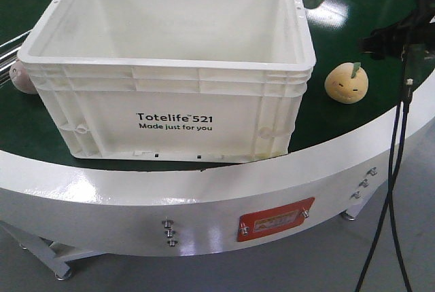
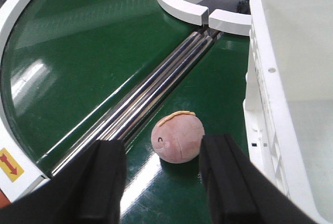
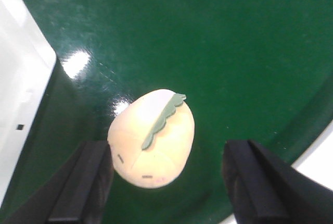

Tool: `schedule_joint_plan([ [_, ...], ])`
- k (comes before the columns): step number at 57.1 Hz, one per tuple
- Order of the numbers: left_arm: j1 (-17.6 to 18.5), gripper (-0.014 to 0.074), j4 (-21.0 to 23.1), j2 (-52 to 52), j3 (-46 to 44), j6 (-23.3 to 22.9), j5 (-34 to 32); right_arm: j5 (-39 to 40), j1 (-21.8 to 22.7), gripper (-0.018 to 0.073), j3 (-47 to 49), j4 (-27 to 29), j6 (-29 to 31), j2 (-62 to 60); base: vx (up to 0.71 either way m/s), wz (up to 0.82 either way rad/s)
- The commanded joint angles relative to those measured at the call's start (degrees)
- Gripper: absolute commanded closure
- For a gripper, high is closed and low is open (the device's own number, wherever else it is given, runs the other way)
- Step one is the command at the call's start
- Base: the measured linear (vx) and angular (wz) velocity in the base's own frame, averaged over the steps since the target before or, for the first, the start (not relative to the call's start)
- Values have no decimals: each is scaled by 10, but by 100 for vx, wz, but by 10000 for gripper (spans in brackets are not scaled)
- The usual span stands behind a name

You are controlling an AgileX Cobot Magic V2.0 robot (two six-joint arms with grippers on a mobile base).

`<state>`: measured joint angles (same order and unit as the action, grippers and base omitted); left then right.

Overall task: Place moving items into box and shelve
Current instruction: 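Lower the right gripper onto the yellow-orange plush toy and grasp it, then lift the yellow plush with the right gripper and drop it into the tote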

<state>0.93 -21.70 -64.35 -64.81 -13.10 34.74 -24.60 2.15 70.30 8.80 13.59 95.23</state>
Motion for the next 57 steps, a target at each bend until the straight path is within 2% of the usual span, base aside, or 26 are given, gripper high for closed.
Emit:
schedule_joint_plan([
  [1, 2, 145, -6, 13, -34, 1, -22, 28, -1, 40, 47, 4, 2, 2, 0, 0],
  [20, 2, 145, -8, 13, -39, 1, 5, -9, -1, 40, 138, 5, 2, 106, 0, 0],
  [43, 2, 145, -8, 13, -39, 1, 11, -24, -1, 45, 138, 23, 0, 149, 0, 0],
  [57, 2, 145, -8, 13, -39, 1, 16, -49, -1, 120, 138, 23, 0, 176, 0, 0],
])
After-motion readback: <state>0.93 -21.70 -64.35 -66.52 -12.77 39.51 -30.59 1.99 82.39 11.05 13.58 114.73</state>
